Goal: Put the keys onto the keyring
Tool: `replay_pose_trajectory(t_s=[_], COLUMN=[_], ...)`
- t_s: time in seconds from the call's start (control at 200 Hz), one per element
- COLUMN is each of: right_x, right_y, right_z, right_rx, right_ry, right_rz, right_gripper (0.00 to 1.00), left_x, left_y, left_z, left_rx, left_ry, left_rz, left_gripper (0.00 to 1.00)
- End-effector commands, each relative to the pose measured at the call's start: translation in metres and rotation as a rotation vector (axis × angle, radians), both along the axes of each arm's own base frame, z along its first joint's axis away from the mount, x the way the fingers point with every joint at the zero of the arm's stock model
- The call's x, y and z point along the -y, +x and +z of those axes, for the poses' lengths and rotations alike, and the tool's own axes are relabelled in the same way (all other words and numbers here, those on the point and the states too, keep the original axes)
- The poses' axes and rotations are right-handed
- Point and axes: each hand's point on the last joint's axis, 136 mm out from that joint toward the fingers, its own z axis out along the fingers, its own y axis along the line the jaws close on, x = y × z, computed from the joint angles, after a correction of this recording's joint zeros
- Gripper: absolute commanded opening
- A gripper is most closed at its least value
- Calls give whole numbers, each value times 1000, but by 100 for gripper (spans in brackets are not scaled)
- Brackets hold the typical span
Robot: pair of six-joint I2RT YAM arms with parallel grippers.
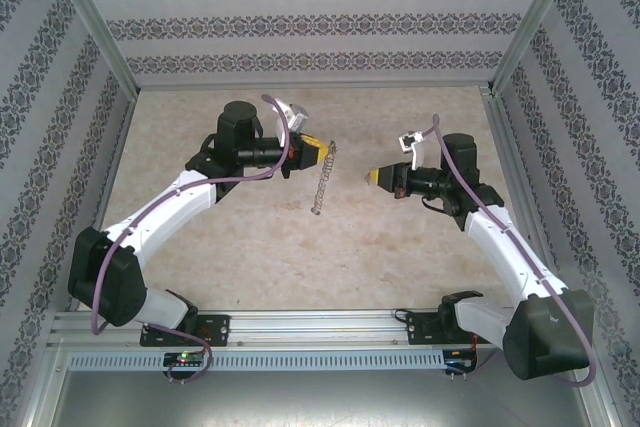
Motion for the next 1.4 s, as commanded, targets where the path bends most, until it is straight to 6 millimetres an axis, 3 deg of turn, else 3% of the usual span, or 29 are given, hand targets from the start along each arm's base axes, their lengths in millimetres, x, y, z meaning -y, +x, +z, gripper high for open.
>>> replay_pose_trajectory(t_s=[0.0, 0.235, 0.555, 1.144, 1.399], right_x=[-8, -13, -19, -43, -43], right_y=[-3, -11, -13, -7, -5], right_z=[36, 58, 73, 74, 74], right_rx=[110, 146, 189, 210, 212], right_ry=[65, 107, 75, 41, 37], right_rz=[83, 138, 125, 236, 237], right_gripper=[0, 0, 0, 0, 0], left_x=[5, 16, 31, 44, 48], left_y=[-3, 2, 6, -13, -21], left_z=[13, 8, 7, 18, 20], left_rx=[57, 45, 49, 94, 104], left_ry=[-6, -2, 18, 51, 58], left_rz=[-59, -101, -165, -247, -269], left_gripper=[0, 0, 0, 0, 0])
